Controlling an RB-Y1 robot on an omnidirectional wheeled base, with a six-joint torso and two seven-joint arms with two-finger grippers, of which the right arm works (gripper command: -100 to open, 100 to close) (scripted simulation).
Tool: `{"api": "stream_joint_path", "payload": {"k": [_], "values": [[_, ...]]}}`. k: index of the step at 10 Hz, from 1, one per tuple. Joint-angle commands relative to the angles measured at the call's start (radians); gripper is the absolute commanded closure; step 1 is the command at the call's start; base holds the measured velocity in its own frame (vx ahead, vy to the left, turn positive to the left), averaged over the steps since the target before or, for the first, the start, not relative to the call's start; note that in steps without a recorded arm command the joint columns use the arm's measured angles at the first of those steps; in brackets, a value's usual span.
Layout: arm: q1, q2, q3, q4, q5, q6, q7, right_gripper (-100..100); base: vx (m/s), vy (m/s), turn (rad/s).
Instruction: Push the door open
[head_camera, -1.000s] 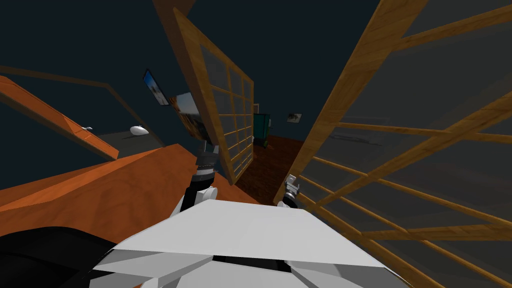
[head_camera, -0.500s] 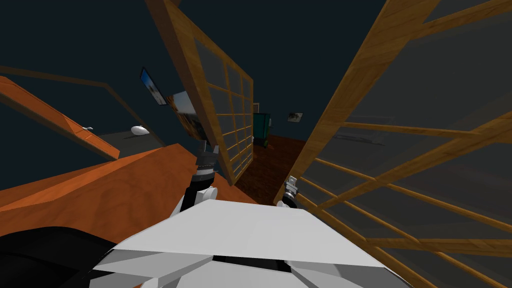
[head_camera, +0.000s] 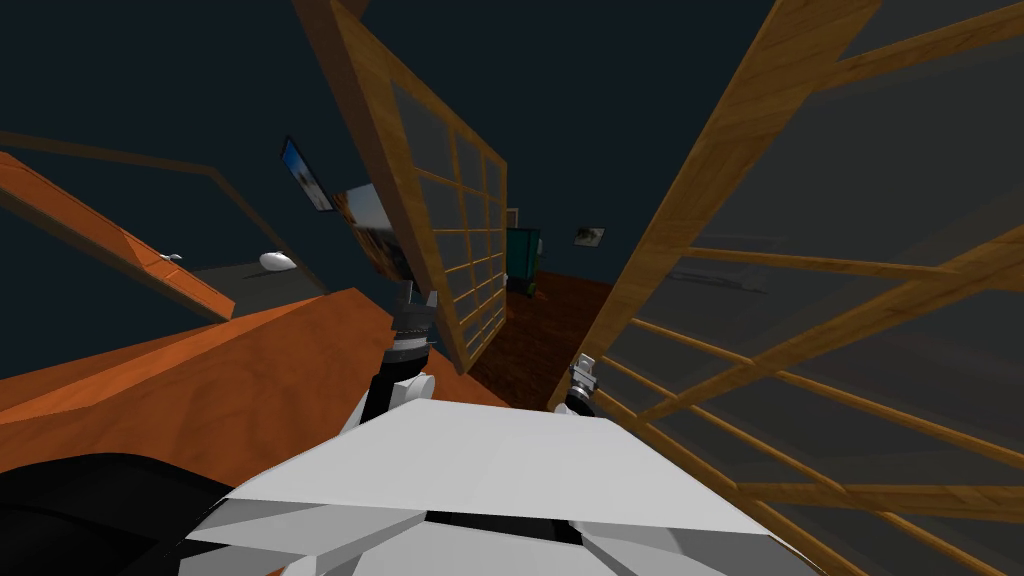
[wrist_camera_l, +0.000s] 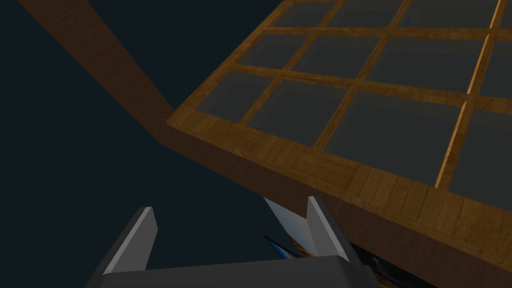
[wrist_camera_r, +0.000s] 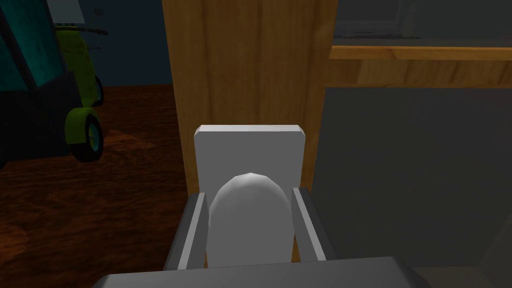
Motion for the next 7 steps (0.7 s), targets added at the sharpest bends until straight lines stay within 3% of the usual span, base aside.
{"api": "stream_joint_path", "payload": {"k": [1, 7], "values": [[-0.005, -0.020, -0.017, -0.003, -0.010, -0.008, 0.001, 100, 0.153, -0.036, -0.018], [-0.001, -0.052, -0.068, -0.003, -0.053, -0.019, 0.008, 100, 0.183, -0.051, -0.041]]}}
